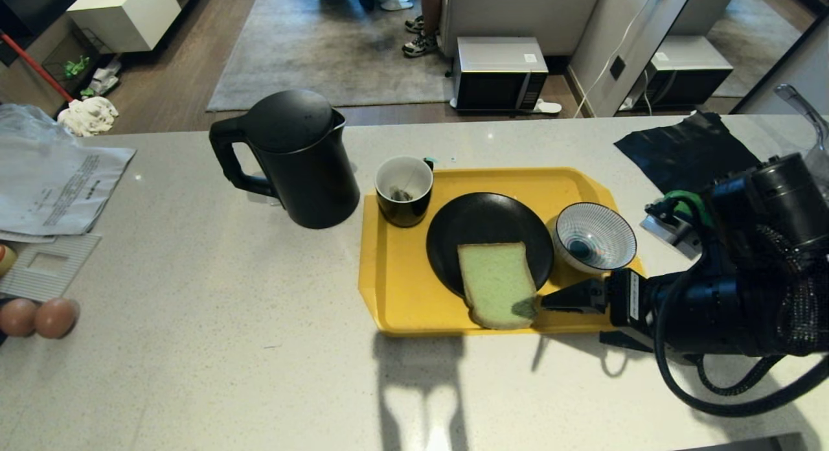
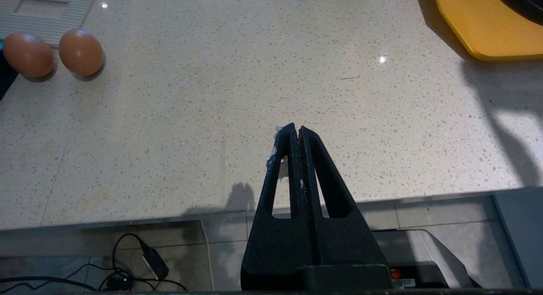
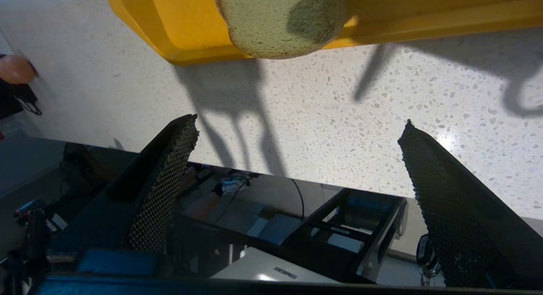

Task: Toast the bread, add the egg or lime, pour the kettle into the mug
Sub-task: Pick up the bread slice

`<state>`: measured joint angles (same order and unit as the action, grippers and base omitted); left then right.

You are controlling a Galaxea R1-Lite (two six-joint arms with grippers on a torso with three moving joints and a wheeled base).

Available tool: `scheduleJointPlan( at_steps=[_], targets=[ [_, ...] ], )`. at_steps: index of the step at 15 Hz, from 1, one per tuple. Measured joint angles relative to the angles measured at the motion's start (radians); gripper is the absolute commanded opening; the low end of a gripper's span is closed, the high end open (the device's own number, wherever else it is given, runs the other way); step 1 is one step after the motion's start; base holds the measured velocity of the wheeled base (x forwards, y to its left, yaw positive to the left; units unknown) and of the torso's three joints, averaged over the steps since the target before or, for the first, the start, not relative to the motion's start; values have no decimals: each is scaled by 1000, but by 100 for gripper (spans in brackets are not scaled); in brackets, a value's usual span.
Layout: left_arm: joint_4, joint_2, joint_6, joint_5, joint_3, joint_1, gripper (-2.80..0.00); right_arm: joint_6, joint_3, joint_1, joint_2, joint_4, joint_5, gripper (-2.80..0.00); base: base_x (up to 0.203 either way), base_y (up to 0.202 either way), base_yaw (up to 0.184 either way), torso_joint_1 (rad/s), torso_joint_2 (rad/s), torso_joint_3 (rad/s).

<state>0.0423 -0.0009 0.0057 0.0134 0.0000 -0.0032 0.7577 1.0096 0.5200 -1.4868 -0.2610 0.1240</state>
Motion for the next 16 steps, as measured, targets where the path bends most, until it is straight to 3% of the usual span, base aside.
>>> scheduleJointPlan(
  at_steps=[5, 16],
  targets=[
    [0, 0, 0, 0, 0, 0, -280, -68, -35, 12, -26, 89, -30, 0, 0, 0, 0, 0, 0, 0],
    [0, 0, 0, 0, 0, 0, -280, -30, -57, 31, -83, 190, 53, 0, 0, 0, 0, 0, 0, 0]
  ],
)
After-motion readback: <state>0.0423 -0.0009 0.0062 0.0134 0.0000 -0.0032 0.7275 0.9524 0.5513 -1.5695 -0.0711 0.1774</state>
